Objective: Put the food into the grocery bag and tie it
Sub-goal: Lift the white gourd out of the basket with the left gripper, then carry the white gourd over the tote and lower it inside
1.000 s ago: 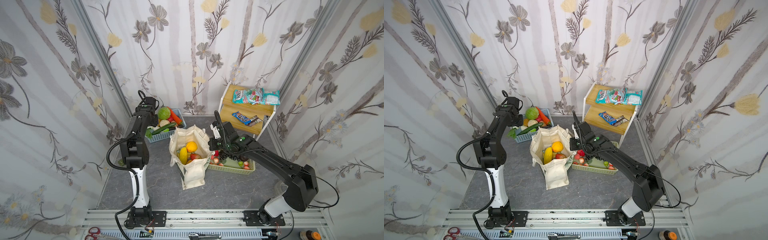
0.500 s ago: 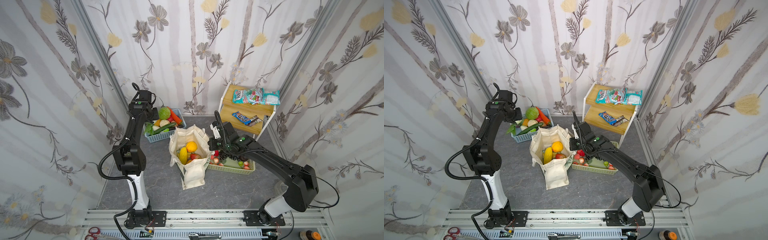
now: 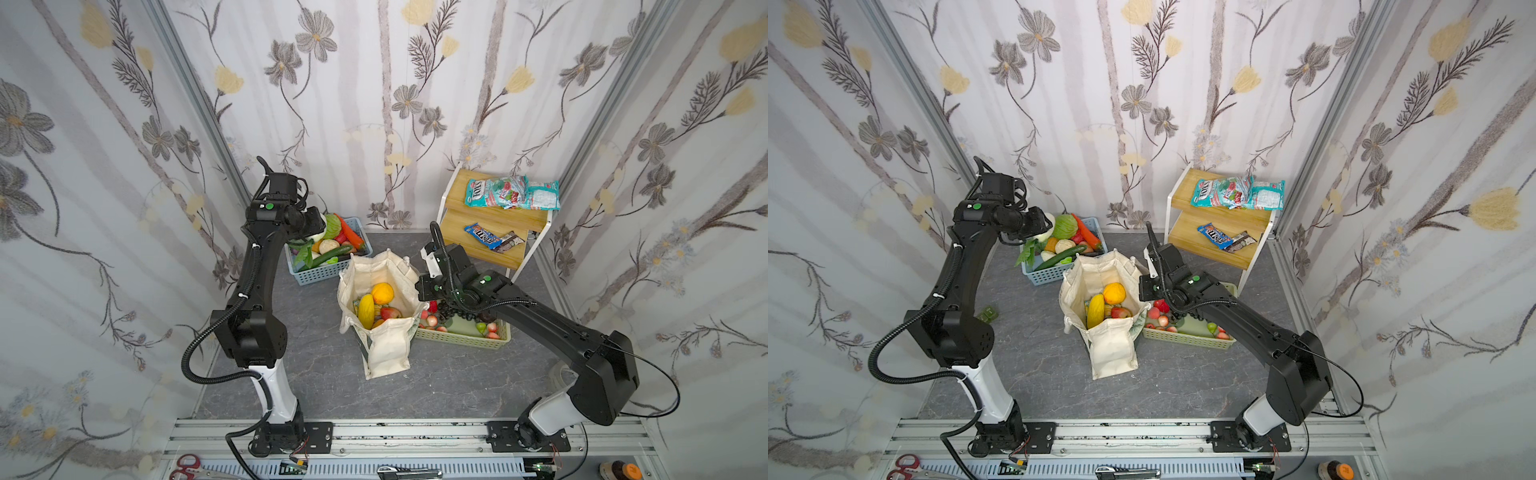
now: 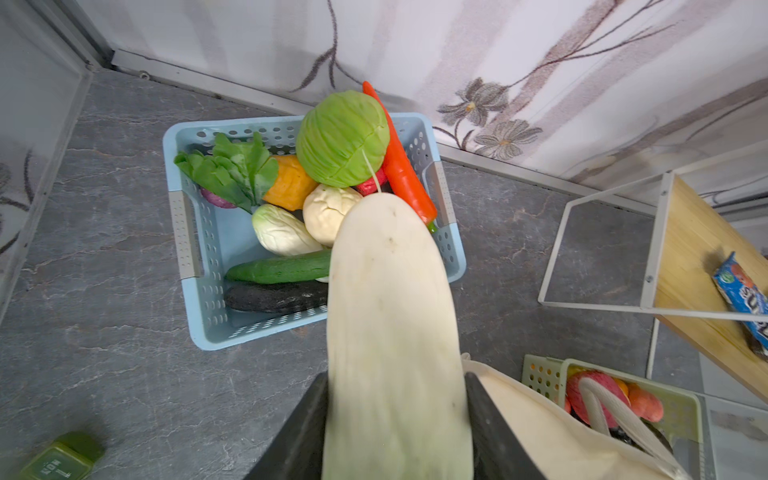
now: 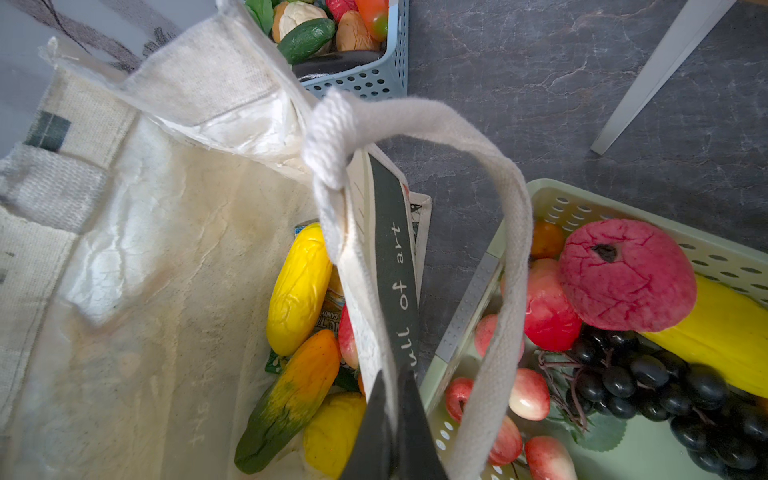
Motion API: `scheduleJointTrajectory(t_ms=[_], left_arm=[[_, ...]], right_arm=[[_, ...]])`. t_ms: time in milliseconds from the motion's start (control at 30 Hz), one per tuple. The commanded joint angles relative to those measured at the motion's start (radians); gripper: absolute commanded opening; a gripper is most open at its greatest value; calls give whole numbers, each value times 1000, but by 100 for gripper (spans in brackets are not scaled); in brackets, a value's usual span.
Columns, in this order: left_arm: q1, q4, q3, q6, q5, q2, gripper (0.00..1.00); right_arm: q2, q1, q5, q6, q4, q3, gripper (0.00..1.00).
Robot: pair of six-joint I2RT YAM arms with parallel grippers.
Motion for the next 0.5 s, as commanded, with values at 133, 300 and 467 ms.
scheduleJointTrajectory(t_ms=[133, 300, 467], left_arm=[[-33, 116, -146, -50, 119, -141, 43], [-65, 177, -246, -72, 192, -233, 43], [-119, 205, -320, -75, 213, -311, 43]], right_arm=[[-9, 0, -21, 28, 47, -11, 0], [-11, 0, -29, 35, 50, -13, 0], [-11, 2, -38, 40, 57, -12, 0]])
